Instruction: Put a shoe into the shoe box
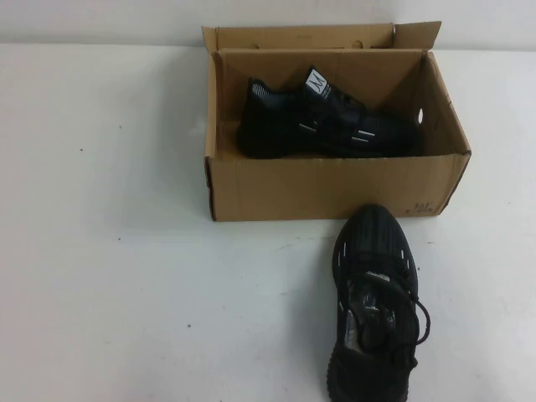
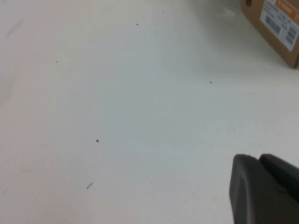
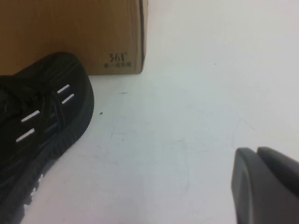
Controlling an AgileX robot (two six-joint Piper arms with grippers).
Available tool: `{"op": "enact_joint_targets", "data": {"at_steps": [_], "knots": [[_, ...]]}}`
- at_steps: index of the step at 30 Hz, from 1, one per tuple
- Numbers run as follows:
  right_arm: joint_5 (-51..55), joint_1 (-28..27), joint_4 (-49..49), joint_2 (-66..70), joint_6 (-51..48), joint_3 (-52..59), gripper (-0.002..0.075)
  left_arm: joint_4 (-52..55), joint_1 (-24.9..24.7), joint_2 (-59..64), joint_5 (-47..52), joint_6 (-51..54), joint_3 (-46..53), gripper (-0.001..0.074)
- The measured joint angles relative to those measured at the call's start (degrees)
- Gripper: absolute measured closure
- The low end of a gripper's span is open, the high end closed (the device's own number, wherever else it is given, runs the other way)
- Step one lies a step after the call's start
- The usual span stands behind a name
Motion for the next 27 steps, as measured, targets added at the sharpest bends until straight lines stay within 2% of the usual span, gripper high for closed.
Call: {"op": "enact_joint_targets", "data": {"at_steps": [27], "knots": [[0.00, 0.00, 0.00, 0.00, 0.00, 0.00, 0.0743, 0.90, 0.00, 0.00, 0.00, 0.00, 0.00, 0.0736]]}}
